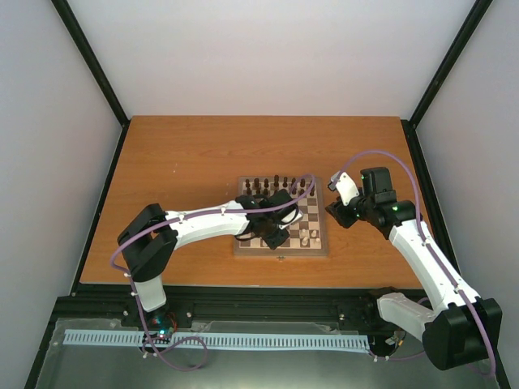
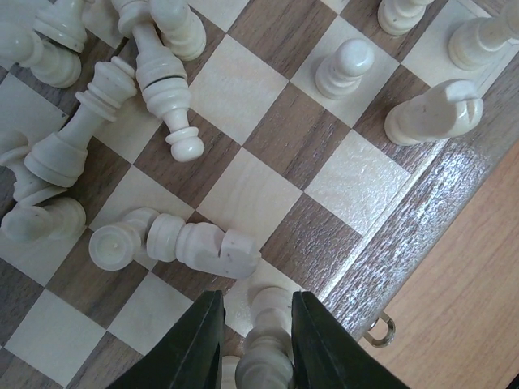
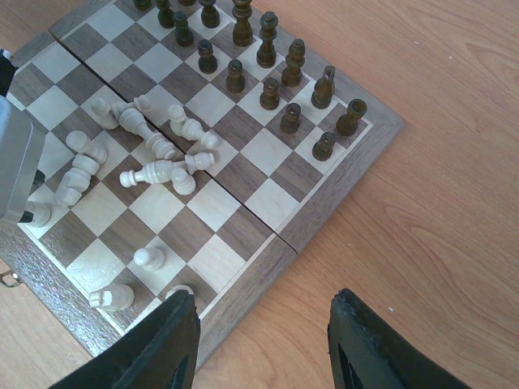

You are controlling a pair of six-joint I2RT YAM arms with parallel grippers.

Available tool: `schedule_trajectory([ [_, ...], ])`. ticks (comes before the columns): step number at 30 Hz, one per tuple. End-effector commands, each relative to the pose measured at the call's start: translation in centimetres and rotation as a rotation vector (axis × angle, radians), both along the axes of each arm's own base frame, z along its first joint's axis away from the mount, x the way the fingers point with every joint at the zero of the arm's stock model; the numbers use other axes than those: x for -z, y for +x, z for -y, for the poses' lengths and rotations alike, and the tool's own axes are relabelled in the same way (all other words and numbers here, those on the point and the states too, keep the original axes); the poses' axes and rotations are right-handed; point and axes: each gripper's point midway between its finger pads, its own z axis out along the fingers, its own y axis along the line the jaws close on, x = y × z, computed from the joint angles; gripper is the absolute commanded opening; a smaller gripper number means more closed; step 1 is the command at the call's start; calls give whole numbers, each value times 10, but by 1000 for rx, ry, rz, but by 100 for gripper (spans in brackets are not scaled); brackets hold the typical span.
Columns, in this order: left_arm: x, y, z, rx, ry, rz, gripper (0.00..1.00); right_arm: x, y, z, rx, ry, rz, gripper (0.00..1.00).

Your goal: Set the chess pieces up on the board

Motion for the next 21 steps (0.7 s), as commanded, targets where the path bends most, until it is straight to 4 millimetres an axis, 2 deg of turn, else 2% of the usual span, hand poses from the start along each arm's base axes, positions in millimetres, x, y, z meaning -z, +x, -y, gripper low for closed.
schedule_trajectory([
  [1,-6,-1,5,23,6,14,26,2,1,1,2,1,-1,46],
  [7,-7,-2,8,30,-8,4,27,3,2,1,2,-1,-3,46],
  [10,-18,-4,12,32,-50,9,31,2,2,1,1,0,-1,46],
  [16,-67,-1,10,-27,-149,66,42,2,2,-1,-6,7,-6,46],
  [21,-117,7,-24,-160,-156,171,49,-16,0,-7,-56,28,39,45],
])
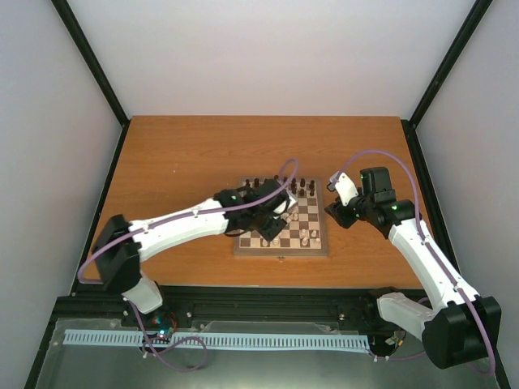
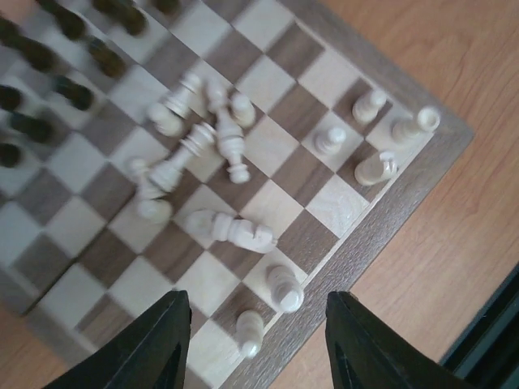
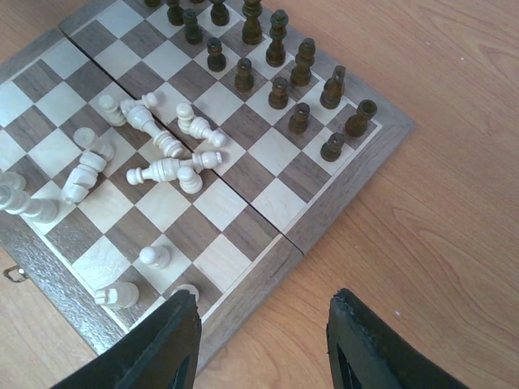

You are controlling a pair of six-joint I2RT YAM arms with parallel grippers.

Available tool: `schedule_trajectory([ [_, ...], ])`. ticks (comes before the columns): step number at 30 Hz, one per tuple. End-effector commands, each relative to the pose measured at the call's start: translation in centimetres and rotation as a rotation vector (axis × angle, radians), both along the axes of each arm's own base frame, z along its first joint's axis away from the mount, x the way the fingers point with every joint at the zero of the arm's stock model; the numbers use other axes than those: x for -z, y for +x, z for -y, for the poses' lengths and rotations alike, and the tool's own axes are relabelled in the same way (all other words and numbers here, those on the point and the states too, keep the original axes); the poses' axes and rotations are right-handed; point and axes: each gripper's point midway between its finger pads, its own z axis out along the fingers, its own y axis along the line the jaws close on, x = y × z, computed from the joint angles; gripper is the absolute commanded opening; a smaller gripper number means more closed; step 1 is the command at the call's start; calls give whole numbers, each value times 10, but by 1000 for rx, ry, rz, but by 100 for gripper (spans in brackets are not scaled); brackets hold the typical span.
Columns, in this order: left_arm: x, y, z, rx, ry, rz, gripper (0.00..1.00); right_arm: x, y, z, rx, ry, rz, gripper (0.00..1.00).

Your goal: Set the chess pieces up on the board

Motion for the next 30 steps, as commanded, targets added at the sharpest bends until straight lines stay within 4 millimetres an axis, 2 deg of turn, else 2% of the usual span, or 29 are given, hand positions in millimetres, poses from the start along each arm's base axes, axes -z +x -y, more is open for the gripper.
schedule_trajectory([
  [1,-70,6,-28,-135,-61,125,51,-21,0,-9,-57,38,45,44],
  [5,-100,17,-76,-284,-120,196,58,-17,-5,-25,-126,73,-55,42],
  [8,-114,25,-113,-390,-196,253,64,-9,-4,-43,-191,57,-111,40],
  [11,-114,30,-139,-469,-222,307,71,-7,2,-55,-236,12,-101,40],
  [14,-114,28,-144,-482,-235,310,72,-2,14,-68,-257,-50,-84,39],
  [17,-117,21,-142,-456,-228,266,72,11,26,-82,-273,-105,-117,37],
  [20,-118,13,-151,-446,-188,255,72,27,33,-98,-298,-148,-154,35],
  [27,-85,3,-190,-506,-128,318,77,69,47,-124,-318,-226,-241,35],
  [30,-86,2,-193,-517,-156,340,78,78,55,-126,-302,-246,-258,34],
])
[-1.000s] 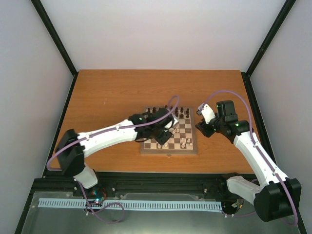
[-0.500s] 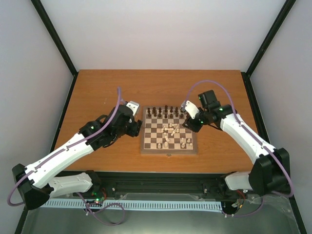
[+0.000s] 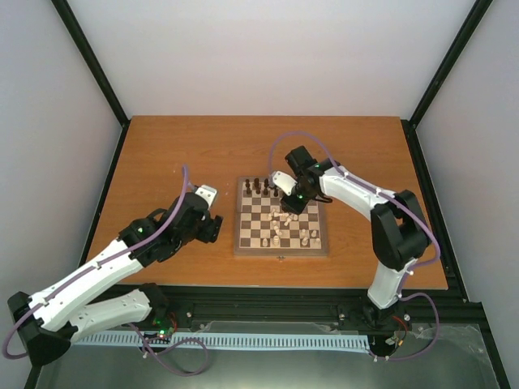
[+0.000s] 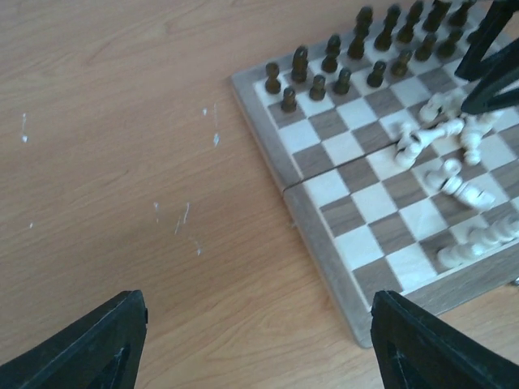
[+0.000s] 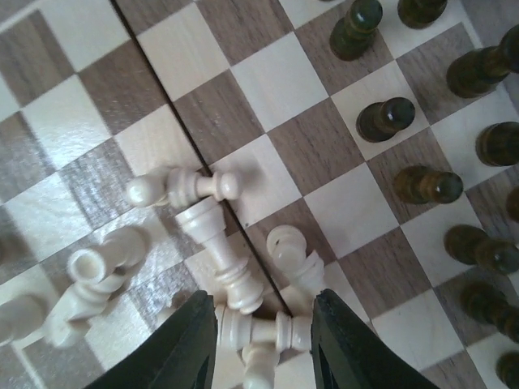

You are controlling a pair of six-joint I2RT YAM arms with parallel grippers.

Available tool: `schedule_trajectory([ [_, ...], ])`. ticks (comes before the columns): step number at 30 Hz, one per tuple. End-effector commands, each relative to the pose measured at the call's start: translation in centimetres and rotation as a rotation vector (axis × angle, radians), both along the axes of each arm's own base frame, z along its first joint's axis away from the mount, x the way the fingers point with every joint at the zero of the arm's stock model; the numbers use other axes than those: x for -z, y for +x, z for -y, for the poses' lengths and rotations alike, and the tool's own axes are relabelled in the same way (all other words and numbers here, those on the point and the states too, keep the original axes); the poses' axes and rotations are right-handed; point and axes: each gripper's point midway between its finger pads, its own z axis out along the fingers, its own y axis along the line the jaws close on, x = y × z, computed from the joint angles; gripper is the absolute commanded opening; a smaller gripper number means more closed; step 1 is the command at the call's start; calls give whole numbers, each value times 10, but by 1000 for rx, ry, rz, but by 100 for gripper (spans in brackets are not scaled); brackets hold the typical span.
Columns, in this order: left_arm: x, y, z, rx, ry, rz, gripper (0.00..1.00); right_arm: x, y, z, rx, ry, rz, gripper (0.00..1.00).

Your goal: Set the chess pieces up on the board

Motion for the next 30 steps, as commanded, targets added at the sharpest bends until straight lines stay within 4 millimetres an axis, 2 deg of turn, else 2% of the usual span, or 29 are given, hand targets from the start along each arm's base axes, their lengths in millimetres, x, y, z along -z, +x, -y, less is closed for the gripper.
schedule_trajectory([
  [1,-6,3,-13,-48,-3,55,78,7,14,-3,30,-43,8,34],
  [12,-3,3,-11,-46,-5,52,78,23,22,-14,22,-45,-34,29],
  [21,-1,3,-8,-33,-5,41,78,29,20,-16,21,-48,-52,12],
  [25,1,3,-6,-26,-6,33,78,26,17,-20,14,-23,-72,8],
  [30,2,3,-6,-24,-8,32,78,10,12,-26,4,27,-73,6],
])
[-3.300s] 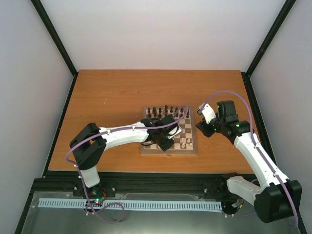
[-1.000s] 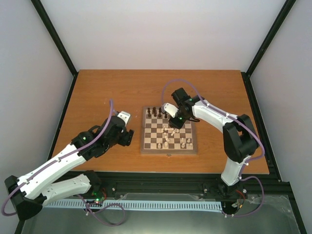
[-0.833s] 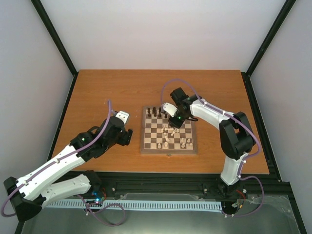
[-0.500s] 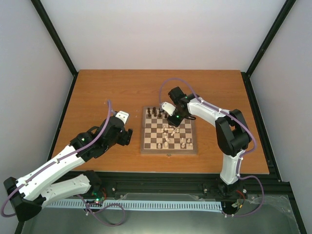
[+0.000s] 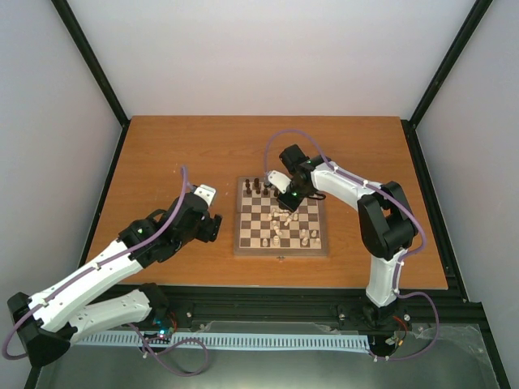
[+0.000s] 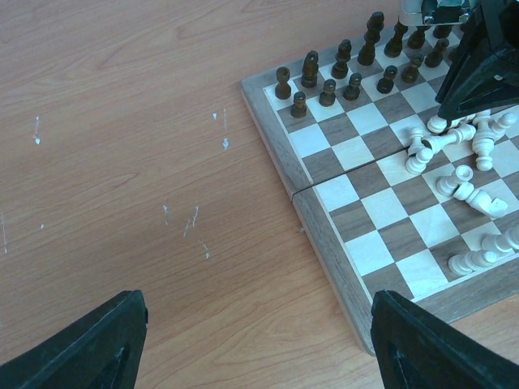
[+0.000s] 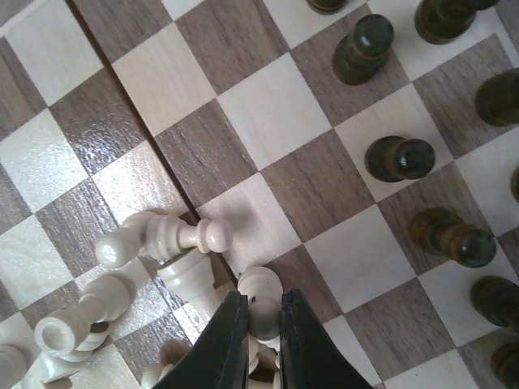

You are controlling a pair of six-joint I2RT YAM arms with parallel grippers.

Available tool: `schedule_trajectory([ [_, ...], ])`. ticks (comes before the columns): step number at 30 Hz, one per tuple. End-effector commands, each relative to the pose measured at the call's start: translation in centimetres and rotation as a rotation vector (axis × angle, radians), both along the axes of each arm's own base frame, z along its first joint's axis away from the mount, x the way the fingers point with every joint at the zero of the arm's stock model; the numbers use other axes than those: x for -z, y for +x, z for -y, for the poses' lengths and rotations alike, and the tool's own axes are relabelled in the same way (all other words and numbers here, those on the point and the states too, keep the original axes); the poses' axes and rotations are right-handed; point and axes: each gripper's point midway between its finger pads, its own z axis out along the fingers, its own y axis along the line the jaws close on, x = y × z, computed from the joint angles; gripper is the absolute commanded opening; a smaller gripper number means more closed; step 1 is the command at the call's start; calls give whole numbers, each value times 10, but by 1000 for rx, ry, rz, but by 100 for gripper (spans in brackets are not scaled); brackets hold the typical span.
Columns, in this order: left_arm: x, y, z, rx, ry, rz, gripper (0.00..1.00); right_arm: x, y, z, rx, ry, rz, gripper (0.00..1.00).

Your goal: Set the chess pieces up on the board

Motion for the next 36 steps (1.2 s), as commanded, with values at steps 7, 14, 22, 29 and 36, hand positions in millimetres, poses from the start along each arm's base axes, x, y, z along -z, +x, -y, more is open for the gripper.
schedule_trajectory([
  [7,-4,3,4,4,-23,11,78,-36,-5,-12,-17,86,34,6],
  [14,-3,3,4,6,-23,8,78,-49,-15,-18,-38,144,13,6],
  [22,-2,3,4,5,-21,6,78,-70,-27,-21,-71,204,8,6],
  [29,-9,6,-10,-65,-10,44,77,-72,-36,-29,-110,185,25,6],
  [36,-30,8,-38,-189,-18,144,77,-61,-50,-53,-208,73,94,7],
])
